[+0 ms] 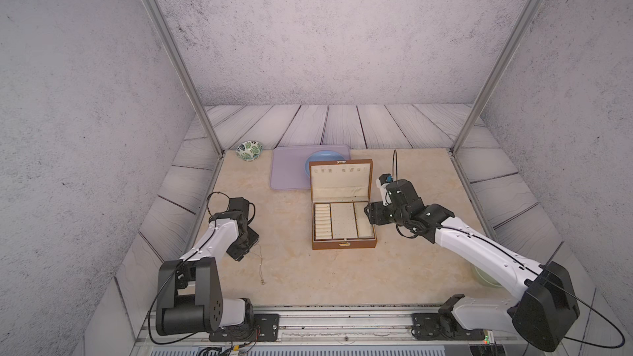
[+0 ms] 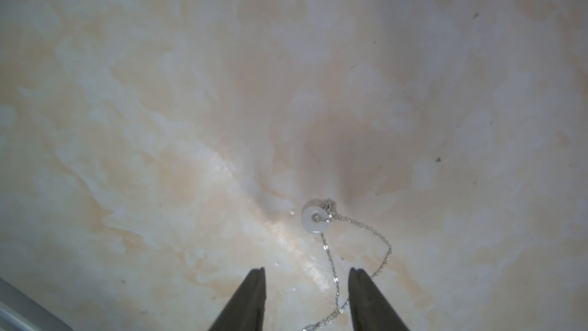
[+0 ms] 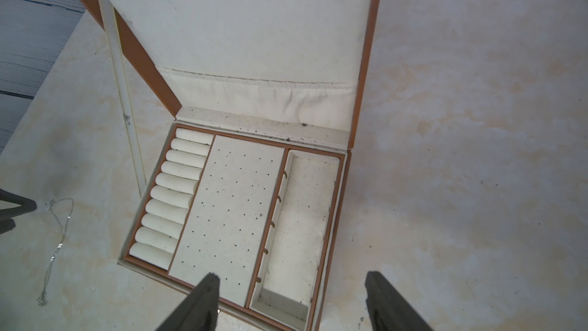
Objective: Put jewelry chain into jewelry box
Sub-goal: Pick up the necklace from the center of the board.
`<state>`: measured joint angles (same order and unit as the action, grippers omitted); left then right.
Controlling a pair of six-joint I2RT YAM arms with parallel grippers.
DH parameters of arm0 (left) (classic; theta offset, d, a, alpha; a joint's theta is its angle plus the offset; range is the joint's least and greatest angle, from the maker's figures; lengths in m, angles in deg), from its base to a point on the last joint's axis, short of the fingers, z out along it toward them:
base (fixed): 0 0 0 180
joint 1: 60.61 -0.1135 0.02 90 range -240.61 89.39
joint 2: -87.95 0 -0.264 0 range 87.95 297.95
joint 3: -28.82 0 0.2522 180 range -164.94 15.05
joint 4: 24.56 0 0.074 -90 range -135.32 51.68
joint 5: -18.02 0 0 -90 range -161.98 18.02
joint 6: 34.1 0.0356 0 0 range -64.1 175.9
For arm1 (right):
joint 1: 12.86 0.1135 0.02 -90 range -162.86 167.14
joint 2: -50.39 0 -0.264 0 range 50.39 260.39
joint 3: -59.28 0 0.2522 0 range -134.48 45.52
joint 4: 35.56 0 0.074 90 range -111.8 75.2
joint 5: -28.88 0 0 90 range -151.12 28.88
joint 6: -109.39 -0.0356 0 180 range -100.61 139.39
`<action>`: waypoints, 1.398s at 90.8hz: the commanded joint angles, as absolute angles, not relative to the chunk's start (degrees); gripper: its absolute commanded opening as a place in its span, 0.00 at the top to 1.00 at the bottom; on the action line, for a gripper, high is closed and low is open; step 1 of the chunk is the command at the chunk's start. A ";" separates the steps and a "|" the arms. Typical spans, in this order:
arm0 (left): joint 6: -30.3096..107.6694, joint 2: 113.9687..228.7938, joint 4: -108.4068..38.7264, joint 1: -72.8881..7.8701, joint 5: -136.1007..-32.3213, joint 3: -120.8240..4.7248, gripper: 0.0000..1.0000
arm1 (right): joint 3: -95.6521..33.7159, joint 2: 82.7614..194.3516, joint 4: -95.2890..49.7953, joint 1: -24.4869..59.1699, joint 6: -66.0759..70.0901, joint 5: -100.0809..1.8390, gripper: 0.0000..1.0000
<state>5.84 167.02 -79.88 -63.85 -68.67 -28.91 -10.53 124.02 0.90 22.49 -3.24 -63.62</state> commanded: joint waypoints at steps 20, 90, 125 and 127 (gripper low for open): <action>1.61 171.12 -77.67 -66.23 -72.50 -31.35 0.63 | -10.01 123.32 0.44 22.73 -2.45 -63.50 0.26; -2.75 174.95 -75.42 -69.77 -74.54 -31.41 0.71 | -10.02 123.41 0.64 22.73 -2.05 -63.65 0.09; -2.79 175.80 -75.52 -69.98 -74.42 -31.29 0.77 | -10.00 123.43 0.54 22.73 -2.14 -64.20 0.01; -2.76 175.83 -75.55 -69.96 -74.31 -31.31 0.78 | -10.02 123.43 0.53 22.73 -2.12 -64.24 0.01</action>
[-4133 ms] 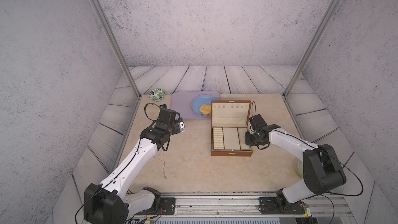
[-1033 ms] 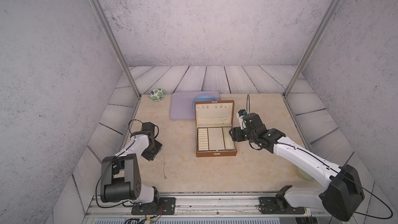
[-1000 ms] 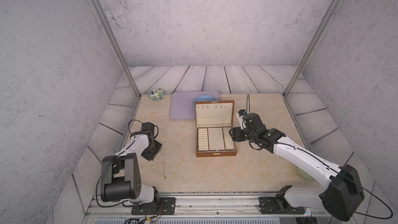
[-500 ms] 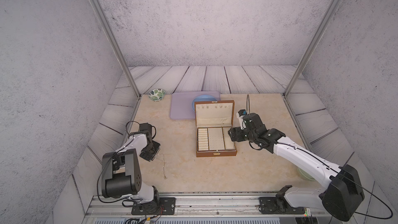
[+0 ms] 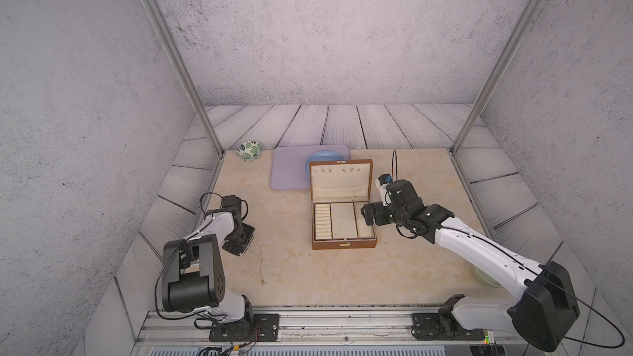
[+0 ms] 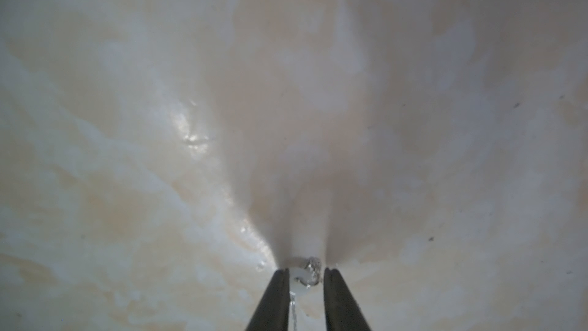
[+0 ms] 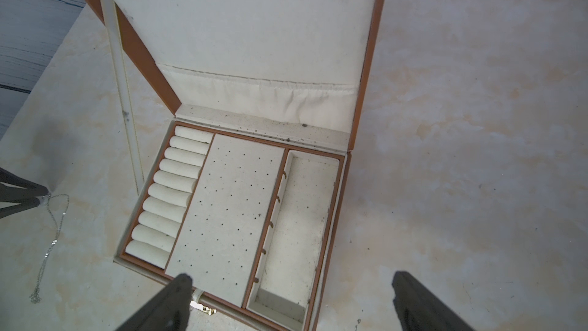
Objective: Put jewelry chain into jewelry box
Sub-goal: Pick up the necklace from the center of the board.
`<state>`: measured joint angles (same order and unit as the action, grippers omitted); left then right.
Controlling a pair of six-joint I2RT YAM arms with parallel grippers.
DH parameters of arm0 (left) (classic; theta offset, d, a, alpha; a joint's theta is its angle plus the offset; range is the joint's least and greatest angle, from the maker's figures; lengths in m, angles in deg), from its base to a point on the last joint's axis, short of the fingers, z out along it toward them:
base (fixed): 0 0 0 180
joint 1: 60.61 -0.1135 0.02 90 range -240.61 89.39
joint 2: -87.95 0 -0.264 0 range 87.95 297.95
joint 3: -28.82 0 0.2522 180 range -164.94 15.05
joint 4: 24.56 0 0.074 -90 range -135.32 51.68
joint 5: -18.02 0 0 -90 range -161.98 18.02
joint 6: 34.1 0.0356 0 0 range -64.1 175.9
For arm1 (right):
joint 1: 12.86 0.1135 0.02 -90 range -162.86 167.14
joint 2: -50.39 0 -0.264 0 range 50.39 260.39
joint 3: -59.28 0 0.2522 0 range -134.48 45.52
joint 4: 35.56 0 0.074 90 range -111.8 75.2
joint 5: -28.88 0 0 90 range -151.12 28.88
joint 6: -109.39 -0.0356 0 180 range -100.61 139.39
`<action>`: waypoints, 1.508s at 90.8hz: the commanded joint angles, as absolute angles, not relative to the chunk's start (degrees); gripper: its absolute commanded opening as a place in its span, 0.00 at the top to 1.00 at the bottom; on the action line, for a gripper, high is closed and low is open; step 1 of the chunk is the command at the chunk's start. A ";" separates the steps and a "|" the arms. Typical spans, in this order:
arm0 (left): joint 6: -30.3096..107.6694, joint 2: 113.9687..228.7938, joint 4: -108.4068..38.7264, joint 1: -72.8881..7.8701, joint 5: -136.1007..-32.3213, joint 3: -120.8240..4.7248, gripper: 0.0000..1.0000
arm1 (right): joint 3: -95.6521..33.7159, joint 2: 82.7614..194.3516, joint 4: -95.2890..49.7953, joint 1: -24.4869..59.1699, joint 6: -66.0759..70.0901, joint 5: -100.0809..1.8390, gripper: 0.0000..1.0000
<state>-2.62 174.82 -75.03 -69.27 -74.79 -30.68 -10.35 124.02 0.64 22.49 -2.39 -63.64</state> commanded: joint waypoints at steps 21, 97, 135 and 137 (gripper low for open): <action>-1.49 174.76 -78.35 -70.18 -72.44 -33.14 0.86 | -10.02 123.43 0.53 22.74 -2.11 -64.52 0.01; 0.77 175.99 -77.09 -70.22 -73.57 -31.59 0.73 | -9.94 124.04 0.32 22.74 -2.31 -64.63 0.01; 4.06 176.46 -75.12 -70.11 -73.74 -28.53 0.82 | -9.94 124.31 0.31 22.73 -2.44 -64.68 0.01; 4.16 176.24 -74.97 -70.17 -73.89 -28.40 0.84 | -9.94 124.40 0.28 22.74 -2.41 -64.63 0.01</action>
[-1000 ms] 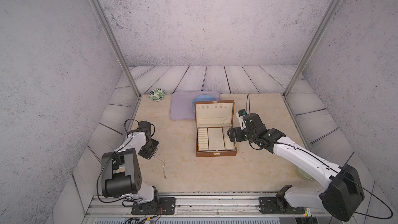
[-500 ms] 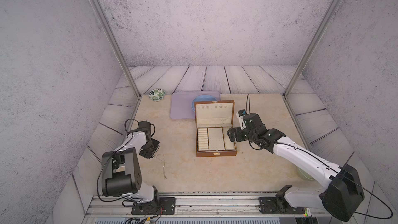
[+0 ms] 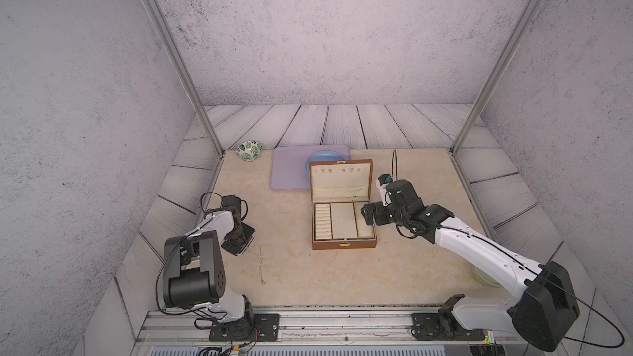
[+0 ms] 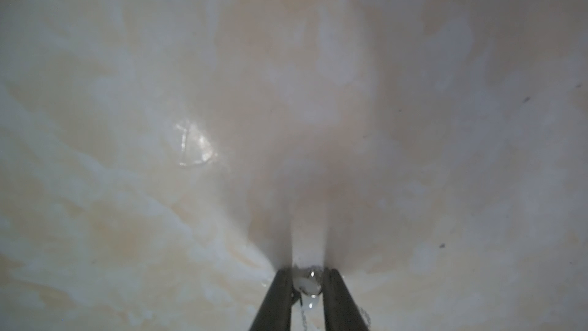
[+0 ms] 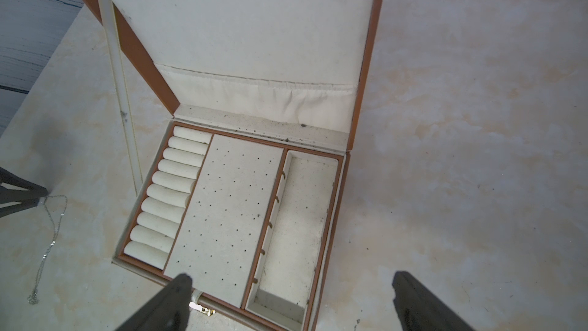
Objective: Put jewelry chain into jewelry box
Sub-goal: Pick up the necklace from the center of the board.
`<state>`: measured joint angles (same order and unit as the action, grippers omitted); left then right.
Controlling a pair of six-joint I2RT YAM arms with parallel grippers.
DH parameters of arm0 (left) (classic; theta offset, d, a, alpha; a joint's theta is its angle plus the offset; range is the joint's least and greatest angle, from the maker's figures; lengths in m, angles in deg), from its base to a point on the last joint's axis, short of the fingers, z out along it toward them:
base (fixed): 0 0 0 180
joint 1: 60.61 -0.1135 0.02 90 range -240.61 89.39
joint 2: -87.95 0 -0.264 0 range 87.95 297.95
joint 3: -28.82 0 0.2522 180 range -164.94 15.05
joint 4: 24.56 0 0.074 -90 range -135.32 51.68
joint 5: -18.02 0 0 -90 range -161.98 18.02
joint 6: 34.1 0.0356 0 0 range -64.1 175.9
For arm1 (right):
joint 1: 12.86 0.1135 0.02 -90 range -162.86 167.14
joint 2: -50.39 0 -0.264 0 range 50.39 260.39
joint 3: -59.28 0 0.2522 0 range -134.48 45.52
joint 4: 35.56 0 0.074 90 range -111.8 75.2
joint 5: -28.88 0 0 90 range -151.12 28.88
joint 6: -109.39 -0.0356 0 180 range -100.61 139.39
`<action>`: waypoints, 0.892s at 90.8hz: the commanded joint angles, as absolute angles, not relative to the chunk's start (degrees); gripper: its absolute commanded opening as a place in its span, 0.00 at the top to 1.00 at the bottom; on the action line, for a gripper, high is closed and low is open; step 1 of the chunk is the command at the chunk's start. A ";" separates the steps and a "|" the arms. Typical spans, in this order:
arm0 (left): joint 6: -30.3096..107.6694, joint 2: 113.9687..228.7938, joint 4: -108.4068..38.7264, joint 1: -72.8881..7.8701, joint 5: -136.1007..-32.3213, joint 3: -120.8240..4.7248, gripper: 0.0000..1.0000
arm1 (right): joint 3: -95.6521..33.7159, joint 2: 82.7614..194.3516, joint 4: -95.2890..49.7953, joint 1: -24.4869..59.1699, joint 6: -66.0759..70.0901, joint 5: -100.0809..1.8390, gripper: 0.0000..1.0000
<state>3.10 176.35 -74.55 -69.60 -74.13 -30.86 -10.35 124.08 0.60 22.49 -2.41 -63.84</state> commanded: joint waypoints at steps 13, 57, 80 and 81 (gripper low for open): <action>4.51 175.89 -75.03 -70.04 -73.94 -28.36 0.92 | -9.94 124.57 0.18 22.73 -2.62 -64.37 0.01; 5.03 166.16 -79.65 -69.55 -74.19 -29.80 1.00 | -10.05 124.66 0.54 22.72 -2.63 -64.64 0.01; 4.69 158.05 -82.80 -68.56 -77.15 -31.76 1.00 | -10.89 125.10 0.62 22.73 -2.64 -64.22 0.01; 4.63 157.67 -82.97 -68.45 -77.33 -31.91 1.00 | -10.94 125.10 0.62 22.73 -2.66 -64.21 0.01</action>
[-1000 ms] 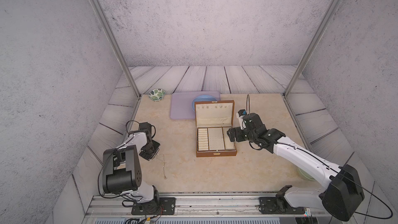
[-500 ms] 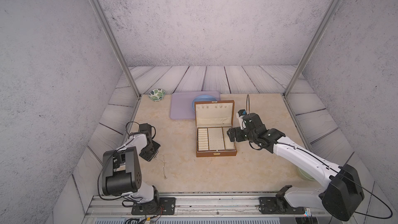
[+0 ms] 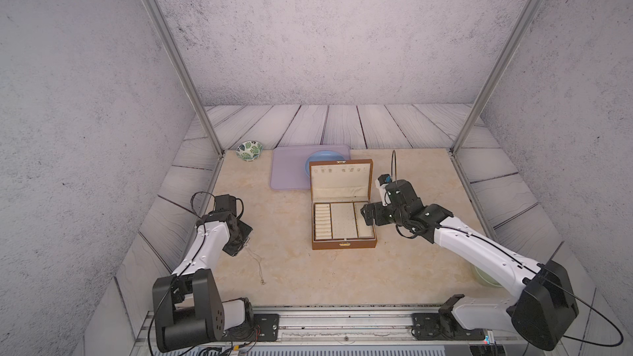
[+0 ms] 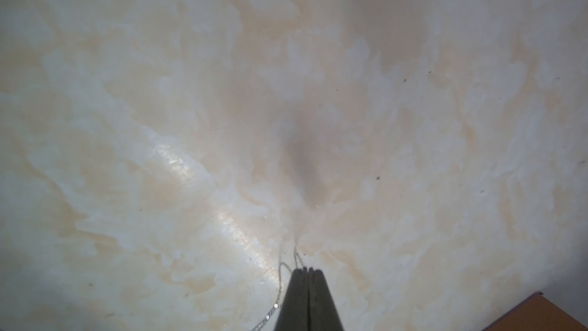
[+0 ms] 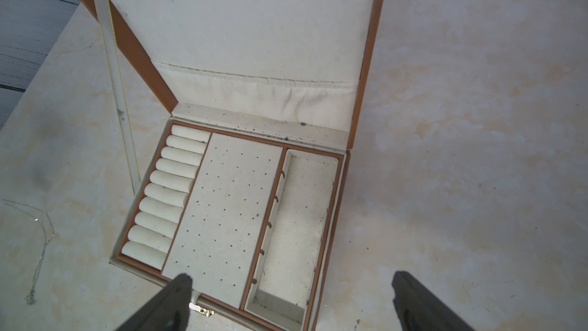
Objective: Put jewelry chain into jewelry box
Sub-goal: Pick up the necklace from the center of the board.
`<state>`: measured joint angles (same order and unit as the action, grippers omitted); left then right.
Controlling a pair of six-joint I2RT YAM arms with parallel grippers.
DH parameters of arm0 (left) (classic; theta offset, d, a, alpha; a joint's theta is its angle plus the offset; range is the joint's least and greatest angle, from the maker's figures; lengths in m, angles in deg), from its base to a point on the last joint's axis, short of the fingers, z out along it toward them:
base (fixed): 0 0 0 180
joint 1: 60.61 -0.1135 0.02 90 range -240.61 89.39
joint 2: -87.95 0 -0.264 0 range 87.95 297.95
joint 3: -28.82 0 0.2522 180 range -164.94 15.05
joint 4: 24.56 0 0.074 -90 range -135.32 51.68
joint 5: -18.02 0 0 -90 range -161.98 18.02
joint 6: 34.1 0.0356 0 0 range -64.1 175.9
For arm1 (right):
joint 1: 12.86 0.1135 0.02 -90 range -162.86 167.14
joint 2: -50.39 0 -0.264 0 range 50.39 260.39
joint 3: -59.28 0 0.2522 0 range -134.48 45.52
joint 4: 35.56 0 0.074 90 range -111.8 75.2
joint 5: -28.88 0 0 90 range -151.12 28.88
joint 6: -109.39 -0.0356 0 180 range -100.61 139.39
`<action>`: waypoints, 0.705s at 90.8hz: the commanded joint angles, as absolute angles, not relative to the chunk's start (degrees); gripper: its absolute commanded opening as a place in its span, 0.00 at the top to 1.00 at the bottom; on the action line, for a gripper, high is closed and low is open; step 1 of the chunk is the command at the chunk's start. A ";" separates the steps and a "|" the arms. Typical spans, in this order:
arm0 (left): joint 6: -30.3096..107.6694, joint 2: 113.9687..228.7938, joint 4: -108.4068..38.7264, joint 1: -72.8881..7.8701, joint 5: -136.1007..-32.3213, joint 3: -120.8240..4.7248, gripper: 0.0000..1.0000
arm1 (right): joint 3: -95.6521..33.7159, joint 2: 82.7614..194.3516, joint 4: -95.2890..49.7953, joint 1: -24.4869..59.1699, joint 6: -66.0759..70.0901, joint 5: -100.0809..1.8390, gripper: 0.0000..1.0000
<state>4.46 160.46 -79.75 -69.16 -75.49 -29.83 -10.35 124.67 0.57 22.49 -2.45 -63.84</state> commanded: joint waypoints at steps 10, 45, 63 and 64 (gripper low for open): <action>5.36 154.84 -82.71 -66.85 -79.98 -34.36 1.00 | -11.53 124.98 0.53 22.69 -2.33 -63.79 0.01; 4.68 151.18 -77.99 -56.68 -85.09 -48.12 1.00 | -14.31 123.72 -0.43 22.73 -0.68 -62.50 0.03; 5.49 153.31 -77.82 -52.37 -86.98 -59.24 1.00 | -16.81 123.39 -1.46 22.73 0.75 -60.08 0.06; 5.65 153.41 -77.85 -52.18 -86.99 -59.80 1.00 | -16.98 123.37 -1.61 22.78 0.88 -59.85 0.06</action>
<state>4.48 152.38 -78.59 -54.26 -85.46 -54.16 -14.35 124.80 0.14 22.49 -0.75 -62.05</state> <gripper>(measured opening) 0.049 0.945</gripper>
